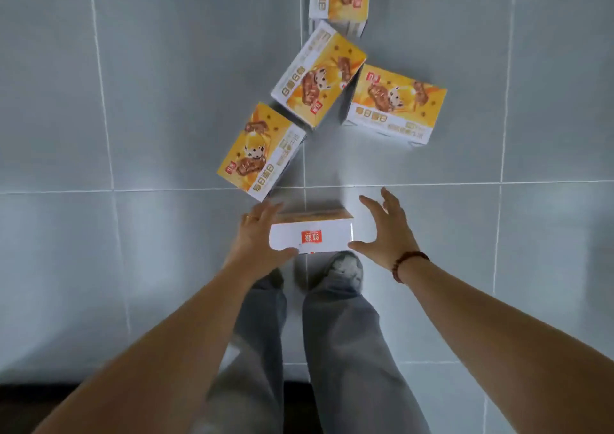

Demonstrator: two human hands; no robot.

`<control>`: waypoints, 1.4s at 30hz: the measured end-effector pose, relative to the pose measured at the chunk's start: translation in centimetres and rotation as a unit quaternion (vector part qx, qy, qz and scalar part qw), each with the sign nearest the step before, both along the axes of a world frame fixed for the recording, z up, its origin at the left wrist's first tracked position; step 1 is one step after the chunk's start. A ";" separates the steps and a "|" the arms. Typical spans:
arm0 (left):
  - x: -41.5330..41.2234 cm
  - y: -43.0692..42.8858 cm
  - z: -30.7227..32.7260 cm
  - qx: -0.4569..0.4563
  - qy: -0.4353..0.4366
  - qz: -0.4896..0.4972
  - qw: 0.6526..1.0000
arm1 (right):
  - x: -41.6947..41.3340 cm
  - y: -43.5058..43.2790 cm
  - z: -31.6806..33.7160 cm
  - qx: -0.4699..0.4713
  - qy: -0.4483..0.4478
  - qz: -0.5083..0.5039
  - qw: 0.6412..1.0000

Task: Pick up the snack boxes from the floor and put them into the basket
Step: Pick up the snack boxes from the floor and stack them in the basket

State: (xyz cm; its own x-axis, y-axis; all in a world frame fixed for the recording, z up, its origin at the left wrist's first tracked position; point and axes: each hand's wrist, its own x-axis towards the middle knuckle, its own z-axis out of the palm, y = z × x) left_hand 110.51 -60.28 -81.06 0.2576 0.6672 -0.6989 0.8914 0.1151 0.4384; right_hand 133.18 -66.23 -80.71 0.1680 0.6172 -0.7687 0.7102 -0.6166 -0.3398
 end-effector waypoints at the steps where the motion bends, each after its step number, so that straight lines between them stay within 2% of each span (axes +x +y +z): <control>1: -0.4 -0.6 -1.9 0.001 0.013 -0.011 1.000 | -0.2 -0.2 -2.0 -0.009 -0.003 0.014 1.000; 8: -2.7 -3.1 -13.4 0.024 0.053 -0.106 0.993 | -1.5 -1.8 -13.2 -0.012 -0.025 0.125 0.992; 13: -3.5 -4.0 -20.5 0.033 0.114 -0.287 0.951 | -2.5 -4.3 -20.3 -0.024 -0.068 0.280 0.957; 18: -3.7 -5.0 -23.7 0.083 0.071 -0.270 0.957 | -2.7 -6.2 -24.0 0.060 -0.054 0.232 0.969; 23: -4.1 -3.8 -22.1 0.055 0.046 -0.248 0.966 | -2.7 -4.3 -21.6 0.042 -0.039 0.237 0.970; 27: -4.2 -0.5 -16.5 0.025 0.046 -0.238 0.970 | -2.6 -0.5 -15.4 0.029 -0.022 0.247 0.968; 31: -5.6 3.4 -7.6 0.064 0.036 -0.243 0.967 | -2.6 3.9 -6.7 0.045 -0.008 0.251 0.967; 35: -7.4 6.2 4.6 0.113 0.038 -0.206 0.971 | -3.3 7.5 3.6 0.091 0.000 0.266 0.960; 40: -10.8 6.7 21.8 0.187 0.026 -0.157 0.969 | -5.2 11.0 19.6 0.179 0.026 0.332 0.926; 42: -12.7 6.4 28.4 0.220 0.023 -0.127 0.967 | -6.1 11.9 26.2 0.212 0.052 0.328 0.919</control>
